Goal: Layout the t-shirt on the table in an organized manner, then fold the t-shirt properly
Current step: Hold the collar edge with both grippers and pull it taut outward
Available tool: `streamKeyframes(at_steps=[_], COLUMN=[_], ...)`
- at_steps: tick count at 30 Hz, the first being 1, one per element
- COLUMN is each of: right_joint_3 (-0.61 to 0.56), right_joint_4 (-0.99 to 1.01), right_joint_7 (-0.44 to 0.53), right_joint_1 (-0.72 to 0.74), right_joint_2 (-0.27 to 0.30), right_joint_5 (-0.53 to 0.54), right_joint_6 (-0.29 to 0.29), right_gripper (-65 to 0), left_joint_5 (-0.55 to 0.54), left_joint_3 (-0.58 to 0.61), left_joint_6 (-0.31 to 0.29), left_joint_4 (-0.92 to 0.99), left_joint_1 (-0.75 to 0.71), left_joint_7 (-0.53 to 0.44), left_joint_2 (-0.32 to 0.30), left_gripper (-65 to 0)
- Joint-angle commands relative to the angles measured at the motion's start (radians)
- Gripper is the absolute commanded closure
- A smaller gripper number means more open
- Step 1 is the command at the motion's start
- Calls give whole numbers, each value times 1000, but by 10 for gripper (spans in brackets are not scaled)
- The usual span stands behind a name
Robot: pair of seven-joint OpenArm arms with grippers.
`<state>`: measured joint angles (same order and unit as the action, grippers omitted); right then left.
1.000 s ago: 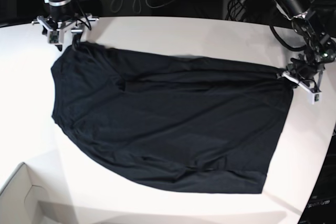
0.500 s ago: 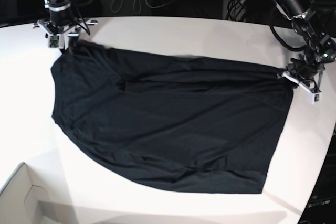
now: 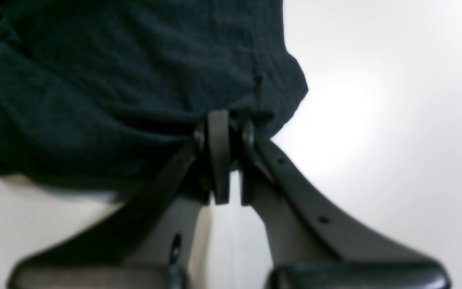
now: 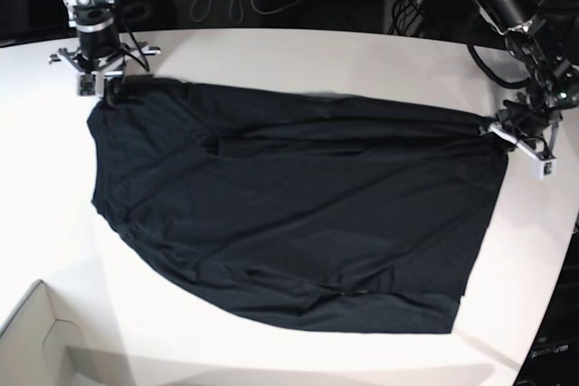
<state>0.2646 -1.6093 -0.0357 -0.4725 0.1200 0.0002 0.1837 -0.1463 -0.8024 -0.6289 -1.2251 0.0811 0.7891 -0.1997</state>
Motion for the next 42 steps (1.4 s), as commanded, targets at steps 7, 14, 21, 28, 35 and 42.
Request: streamKeyframes(at_steps=[7,14,21,28,35,42], right_joint_3=[12,12,9,-18,-52,-51], right_joint_4=[-16,-6,-128,-210,-130,-93], right_joint_7=[32,-51,-126,-143,-155,-155], right_joint_1=[67,130,62,-25,-21,11], right_joint_2=[10,13,11,10,13,13], right_joint_5=[1,-1,-1,1,1,1], right_joint_6=[93,109,195,274,274,274], right_gripper=[-37,-39,-72,-240,-269,-270], left_joint_5=[1,3,3,3,3,3], left_joint_3=[-1,-1,-1,-1,-1,-1], left_joint_6=[5,5,5,5,5,5], left_joint_4=[-12,-12,-11,-9,-8,-8], left_joint_1=[10,10,10,10,10,10], left_joint_7=[-3,-3,-3,-9,-9,-10], left_joint_2=[-17,-17,-16,-11,-10,-10], left_gripper=[0,0,0,0,0,0])
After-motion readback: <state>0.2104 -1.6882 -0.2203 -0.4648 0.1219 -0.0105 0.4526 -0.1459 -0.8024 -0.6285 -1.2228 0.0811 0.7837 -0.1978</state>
